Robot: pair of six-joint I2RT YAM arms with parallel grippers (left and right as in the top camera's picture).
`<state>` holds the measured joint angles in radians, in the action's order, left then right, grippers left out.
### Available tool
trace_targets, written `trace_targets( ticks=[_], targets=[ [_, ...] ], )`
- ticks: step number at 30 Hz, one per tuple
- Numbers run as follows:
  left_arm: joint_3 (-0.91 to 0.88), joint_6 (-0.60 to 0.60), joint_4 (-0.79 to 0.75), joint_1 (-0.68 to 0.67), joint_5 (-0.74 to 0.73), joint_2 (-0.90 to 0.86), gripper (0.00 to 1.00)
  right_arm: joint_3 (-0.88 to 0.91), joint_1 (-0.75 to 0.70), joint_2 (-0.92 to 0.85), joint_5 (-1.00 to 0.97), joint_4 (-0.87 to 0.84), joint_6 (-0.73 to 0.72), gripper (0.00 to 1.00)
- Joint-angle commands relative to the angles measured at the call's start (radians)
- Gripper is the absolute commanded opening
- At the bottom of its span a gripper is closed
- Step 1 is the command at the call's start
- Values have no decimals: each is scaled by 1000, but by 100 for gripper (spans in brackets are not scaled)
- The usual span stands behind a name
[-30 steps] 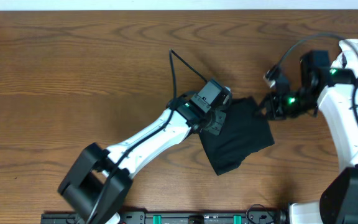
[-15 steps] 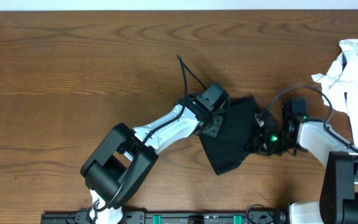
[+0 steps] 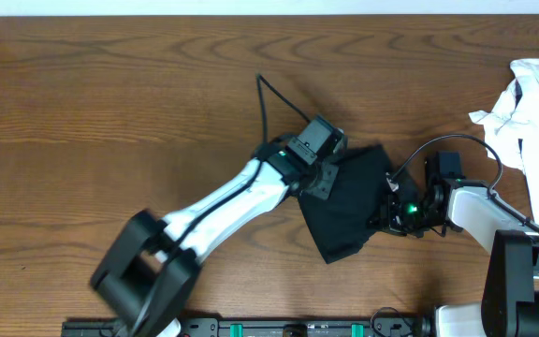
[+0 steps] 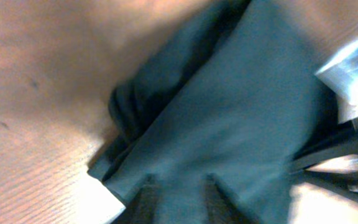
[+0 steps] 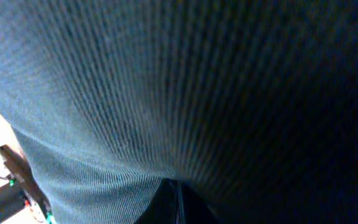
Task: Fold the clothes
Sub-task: 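Hold the shirt with the left gripper and tuck its right edge with the right gripper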
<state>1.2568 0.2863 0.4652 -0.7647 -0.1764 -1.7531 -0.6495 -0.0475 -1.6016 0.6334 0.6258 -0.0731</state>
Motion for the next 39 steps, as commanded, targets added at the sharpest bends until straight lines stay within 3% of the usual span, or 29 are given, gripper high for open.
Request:
trace_targets(
  ticks=[1, 4, 8, 22, 27, 30, 32, 35, 36, 39],
  targets=[
    [33, 30, 14, 23, 12, 87, 43, -31, -7, 6, 18, 51, 22, 1],
    [33, 29, 27, 34, 8, 104, 74, -87, -7, 50, 28, 140, 38, 1],
    [31, 27, 45, 35, 2, 93, 86, -162, -8, 127, 13, 235, 37, 1],
    [29, -72, 55, 34, -8, -52, 100, -217, -10, 224, -240, 304, 35, 3],
    [29, -111, 53, 34, -69, -62, 100, -220, -64, 224, -384, 271, -81, 6],
    [29, -110, 54, 34, -70, -61, 100, -220, -123, 224, -392, 223, -80, 16],
    [29, -110, 52, 34, -70, -61, 100, -220, -146, 224, -408, 203, -80, 30],
    [30, -109, 49, 34, -70, -60, 100, -220, -180, 224, -465, 174, -80, 75],
    [30, -109, 50, 34, -70, -59, 99, -220, -187, 224, -485, 167, -80, 99],
    [30, -87, 50, 34, -70, -51, 99, -220, -192, 223, -496, 167, -80, 99]
  ],
)
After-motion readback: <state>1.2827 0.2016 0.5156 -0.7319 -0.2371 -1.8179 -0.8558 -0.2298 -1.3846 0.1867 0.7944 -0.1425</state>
